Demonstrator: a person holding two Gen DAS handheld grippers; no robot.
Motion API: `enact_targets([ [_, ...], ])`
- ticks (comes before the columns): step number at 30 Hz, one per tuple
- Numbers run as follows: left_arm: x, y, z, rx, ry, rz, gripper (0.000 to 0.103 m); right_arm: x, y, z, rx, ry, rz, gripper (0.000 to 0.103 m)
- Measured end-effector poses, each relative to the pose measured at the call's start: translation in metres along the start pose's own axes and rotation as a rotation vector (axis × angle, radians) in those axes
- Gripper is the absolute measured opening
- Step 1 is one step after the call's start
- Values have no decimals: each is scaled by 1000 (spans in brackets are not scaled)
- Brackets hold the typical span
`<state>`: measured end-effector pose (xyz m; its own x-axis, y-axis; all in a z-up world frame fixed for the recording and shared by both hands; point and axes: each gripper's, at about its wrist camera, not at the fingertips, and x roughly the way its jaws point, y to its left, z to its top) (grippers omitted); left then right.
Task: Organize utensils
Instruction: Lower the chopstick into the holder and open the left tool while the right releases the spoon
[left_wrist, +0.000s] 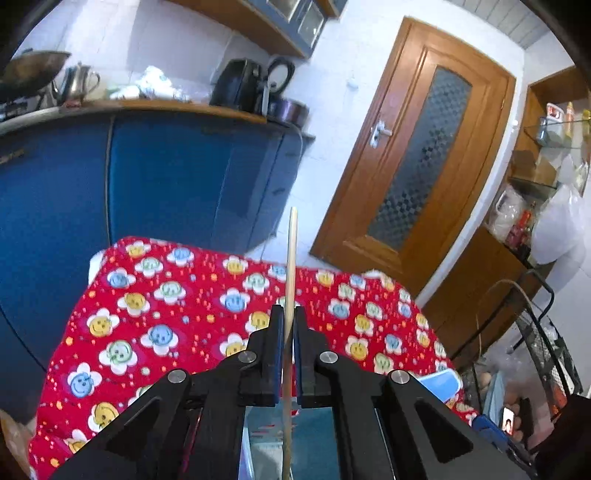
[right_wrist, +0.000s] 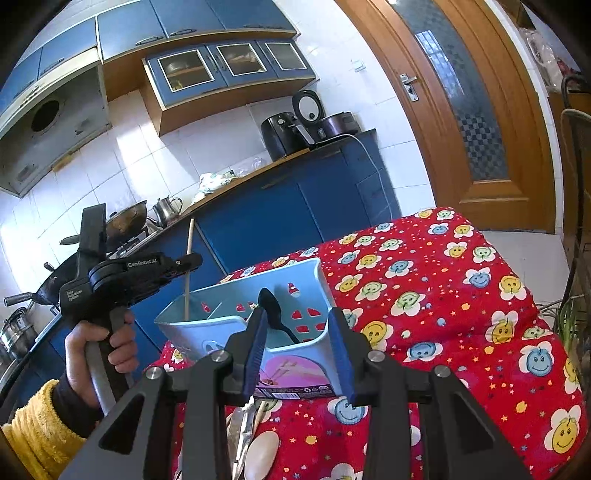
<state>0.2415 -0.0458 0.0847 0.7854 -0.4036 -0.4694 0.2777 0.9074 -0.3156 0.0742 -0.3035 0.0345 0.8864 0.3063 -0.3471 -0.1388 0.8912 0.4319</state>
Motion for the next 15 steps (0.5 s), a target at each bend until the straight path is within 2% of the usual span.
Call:
enact_targets([
  [6, -26, -19, -3, 94, -166, 40, 4, -2, -1, -1, 11, -4, 10, 38],
  [8, -30, -23, -6, 117, -196, 61, 4, -2, -1, -1, 7, -6, 7, 38],
  [15, -30, -16, -30, 130, -127, 100, 8, 0, 1, -2, -3, -6, 8, 39],
])
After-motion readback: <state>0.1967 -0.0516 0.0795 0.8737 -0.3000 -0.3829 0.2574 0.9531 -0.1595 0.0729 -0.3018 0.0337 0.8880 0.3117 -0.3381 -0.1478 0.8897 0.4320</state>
